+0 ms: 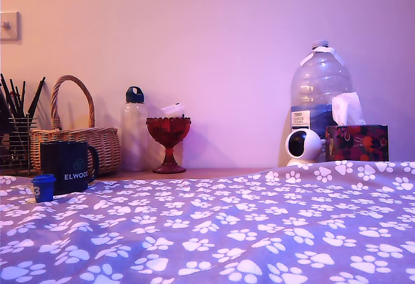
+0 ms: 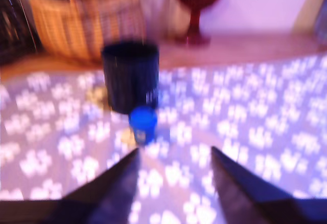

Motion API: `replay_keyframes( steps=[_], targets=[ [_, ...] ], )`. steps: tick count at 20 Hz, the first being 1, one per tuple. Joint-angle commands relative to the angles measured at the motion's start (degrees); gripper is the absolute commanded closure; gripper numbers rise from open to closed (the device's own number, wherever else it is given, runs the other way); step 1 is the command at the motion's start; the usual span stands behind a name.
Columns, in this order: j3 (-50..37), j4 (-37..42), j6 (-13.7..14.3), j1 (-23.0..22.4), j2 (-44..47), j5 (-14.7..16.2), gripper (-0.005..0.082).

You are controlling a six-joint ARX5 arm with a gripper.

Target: Pick the coffee capsule and then drop it inside the coffee cup in front of you

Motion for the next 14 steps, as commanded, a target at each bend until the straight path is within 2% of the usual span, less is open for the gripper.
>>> replay_keyframes(
  steps=[1, 8, 14],
  targets=[
    [-0.6, 1.7, 1.0, -0.2, 2.0, -0.1, 0.0142],
    [-0.6, 9.9, 1.2, -0.1, 9.5, -0.6, 0.0142],
    [-0.6, 21.2, 1.1, -0.1, 19.3, -1.2, 0.0142]
  ],
)
